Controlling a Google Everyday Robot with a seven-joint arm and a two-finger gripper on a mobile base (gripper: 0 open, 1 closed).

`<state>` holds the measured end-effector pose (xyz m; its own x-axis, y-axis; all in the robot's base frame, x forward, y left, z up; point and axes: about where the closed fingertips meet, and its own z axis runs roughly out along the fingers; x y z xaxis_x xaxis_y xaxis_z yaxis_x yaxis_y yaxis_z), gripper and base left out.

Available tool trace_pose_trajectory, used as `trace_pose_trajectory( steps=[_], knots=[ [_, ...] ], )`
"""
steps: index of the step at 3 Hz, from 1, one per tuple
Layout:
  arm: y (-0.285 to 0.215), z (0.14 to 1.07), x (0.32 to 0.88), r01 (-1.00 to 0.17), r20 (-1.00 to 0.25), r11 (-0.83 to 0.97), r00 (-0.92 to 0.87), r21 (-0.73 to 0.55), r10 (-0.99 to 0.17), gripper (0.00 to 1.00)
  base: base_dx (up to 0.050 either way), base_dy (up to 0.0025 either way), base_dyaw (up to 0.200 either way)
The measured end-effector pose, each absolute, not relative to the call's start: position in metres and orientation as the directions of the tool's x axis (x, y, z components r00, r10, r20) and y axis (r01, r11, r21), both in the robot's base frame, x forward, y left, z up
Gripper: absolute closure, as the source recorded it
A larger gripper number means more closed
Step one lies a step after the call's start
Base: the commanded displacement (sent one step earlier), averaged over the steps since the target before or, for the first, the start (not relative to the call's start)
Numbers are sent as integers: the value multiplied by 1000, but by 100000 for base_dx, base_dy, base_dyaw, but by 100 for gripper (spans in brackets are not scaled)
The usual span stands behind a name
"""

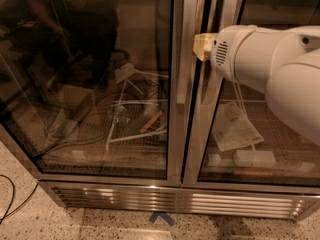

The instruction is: Open top drawer

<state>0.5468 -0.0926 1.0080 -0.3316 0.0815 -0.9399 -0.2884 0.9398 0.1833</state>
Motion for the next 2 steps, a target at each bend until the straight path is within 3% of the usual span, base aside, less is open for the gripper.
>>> trace_pose_trajectory(
  steps=[2],
  knots=[
    [-91, 1007, 546, -296, -940, 937, -331, 187, 83, 100, 0, 0, 0]
  ],
)
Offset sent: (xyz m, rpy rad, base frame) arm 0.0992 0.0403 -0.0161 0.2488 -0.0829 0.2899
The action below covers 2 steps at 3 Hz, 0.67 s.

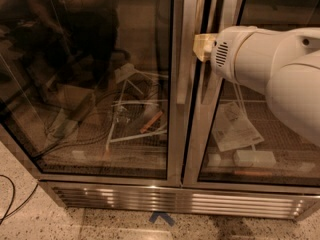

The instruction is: Open top drawer

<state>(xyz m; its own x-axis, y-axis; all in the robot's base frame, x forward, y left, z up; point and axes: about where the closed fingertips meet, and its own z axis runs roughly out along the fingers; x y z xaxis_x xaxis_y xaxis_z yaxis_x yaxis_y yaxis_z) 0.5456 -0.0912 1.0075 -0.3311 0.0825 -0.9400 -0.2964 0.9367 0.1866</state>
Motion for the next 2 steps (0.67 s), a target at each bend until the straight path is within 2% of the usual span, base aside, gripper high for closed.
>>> trace_pose_trajectory(
  steps=[2],
  knots=[
    [-94, 999, 543, -299, -936, 935, -342, 192, 83, 100, 0, 0, 0]
  ],
)
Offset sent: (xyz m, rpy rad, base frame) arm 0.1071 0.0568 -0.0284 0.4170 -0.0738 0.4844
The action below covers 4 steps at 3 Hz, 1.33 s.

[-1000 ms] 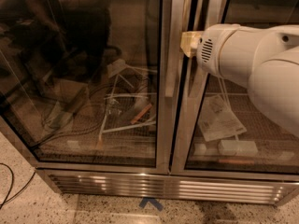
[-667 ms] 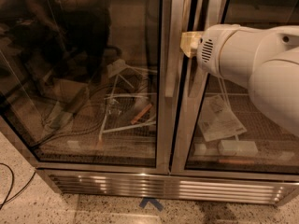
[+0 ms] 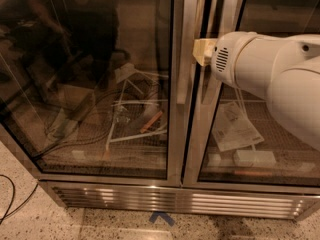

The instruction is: Open top drawer

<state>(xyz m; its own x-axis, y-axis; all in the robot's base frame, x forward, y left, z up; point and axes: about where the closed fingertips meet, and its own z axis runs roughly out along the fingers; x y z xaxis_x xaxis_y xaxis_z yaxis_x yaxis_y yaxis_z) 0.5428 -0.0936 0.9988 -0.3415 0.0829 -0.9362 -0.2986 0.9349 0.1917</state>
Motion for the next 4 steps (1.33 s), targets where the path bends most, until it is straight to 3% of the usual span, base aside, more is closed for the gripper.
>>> trace_pose_trajectory(
  steps=[4],
  knots=[
    [-106, 993, 519, -358, -943, 900, -299, 250, 144, 100, 0, 0, 0]
  ],
)
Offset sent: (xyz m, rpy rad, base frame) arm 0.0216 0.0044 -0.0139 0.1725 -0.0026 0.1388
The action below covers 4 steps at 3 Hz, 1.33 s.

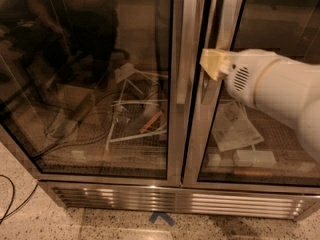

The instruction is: Open top drawer

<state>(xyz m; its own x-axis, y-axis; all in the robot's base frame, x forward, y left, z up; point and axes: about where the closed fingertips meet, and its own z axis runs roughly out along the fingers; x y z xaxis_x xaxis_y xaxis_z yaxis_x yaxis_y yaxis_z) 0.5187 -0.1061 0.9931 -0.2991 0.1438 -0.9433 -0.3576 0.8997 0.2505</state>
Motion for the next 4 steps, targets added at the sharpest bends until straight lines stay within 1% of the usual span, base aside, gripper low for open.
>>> trace_pose_trajectory(
  steps=[1, 2, 3, 4],
  knots=[
    [-123, 994, 502, -421, -938, 855, -289, 304, 191, 100, 0, 0, 0],
    [-132, 1001, 504, -512, -932, 786, -282, 346, 227, 82, 0, 0, 0],
    [-133, 994, 513, -541, -922, 752, -299, 375, 245, 50, 0, 0, 0],
    [-132, 994, 515, -540, -927, 761, -298, 361, 228, 19, 0, 0, 0]
  ],
)
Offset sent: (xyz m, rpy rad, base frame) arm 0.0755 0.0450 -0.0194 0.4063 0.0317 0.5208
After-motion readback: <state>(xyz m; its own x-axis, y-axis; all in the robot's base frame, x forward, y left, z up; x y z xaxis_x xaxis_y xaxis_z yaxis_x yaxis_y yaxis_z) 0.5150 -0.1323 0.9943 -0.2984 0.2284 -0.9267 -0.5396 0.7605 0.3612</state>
